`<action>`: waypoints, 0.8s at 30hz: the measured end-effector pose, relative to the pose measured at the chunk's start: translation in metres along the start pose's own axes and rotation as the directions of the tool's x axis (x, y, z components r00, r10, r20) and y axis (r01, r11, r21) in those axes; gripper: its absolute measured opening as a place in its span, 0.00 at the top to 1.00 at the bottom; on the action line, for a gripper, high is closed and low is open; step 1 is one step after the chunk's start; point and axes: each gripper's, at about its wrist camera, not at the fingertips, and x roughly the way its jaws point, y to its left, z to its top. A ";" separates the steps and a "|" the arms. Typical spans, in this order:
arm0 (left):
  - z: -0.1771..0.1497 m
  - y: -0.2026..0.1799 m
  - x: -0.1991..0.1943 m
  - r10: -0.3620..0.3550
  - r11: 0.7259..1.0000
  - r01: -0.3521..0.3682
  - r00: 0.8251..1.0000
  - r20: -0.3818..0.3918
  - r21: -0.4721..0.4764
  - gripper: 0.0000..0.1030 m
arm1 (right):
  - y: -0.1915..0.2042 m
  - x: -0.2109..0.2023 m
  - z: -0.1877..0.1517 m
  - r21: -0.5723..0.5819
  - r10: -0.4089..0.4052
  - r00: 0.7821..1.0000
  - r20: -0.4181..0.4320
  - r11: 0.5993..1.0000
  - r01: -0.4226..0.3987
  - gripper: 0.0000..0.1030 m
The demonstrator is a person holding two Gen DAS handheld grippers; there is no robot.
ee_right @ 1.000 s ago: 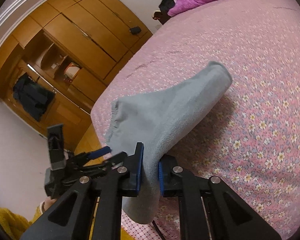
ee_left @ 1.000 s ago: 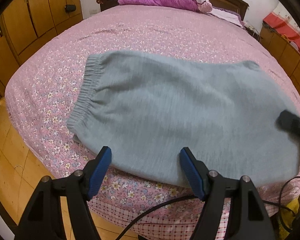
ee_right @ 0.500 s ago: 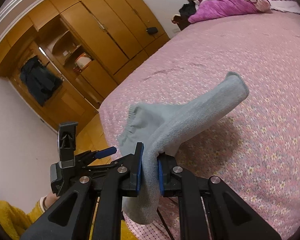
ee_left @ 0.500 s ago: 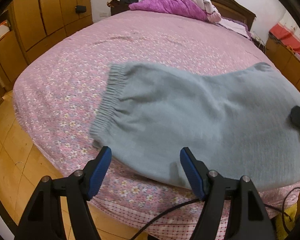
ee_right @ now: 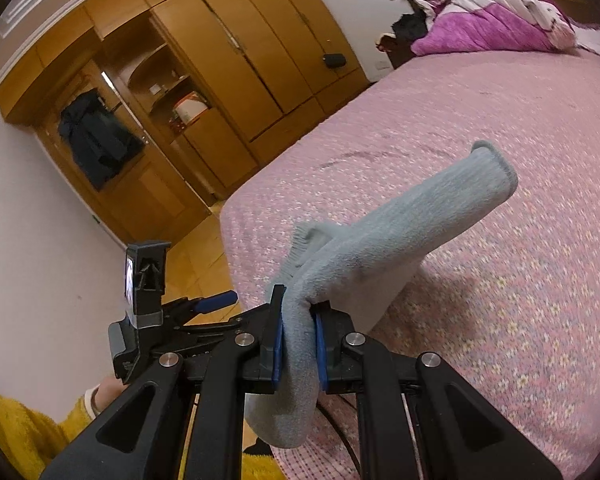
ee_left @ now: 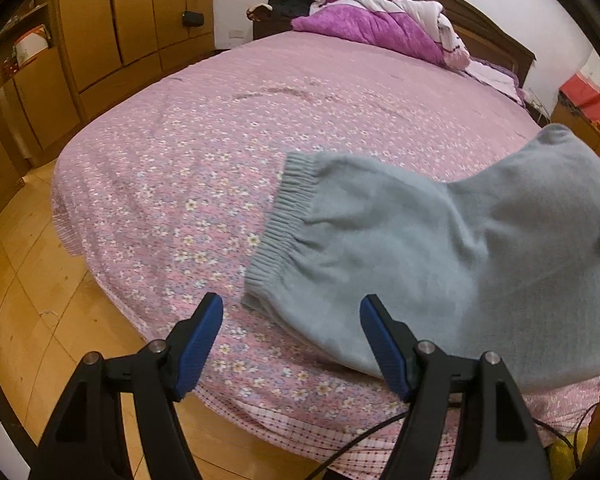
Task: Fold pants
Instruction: 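Fold the held end with the right tool over the pants and release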
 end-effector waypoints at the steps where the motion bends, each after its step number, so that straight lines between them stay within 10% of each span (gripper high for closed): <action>1: 0.000 0.002 -0.001 0.003 1.000 -0.003 1.000 0.002 -0.004 0.28 | 0.003 0.002 0.002 -0.008 0.004 1.000 -0.002 1.000 -0.004 0.94; 24: 0.003 0.061 0.031 0.052 0.990 -0.060 0.997 -0.063 -0.130 0.28 | 0.028 0.095 0.036 -0.088 0.083 0.989 -0.120 0.992 -0.094 0.94</action>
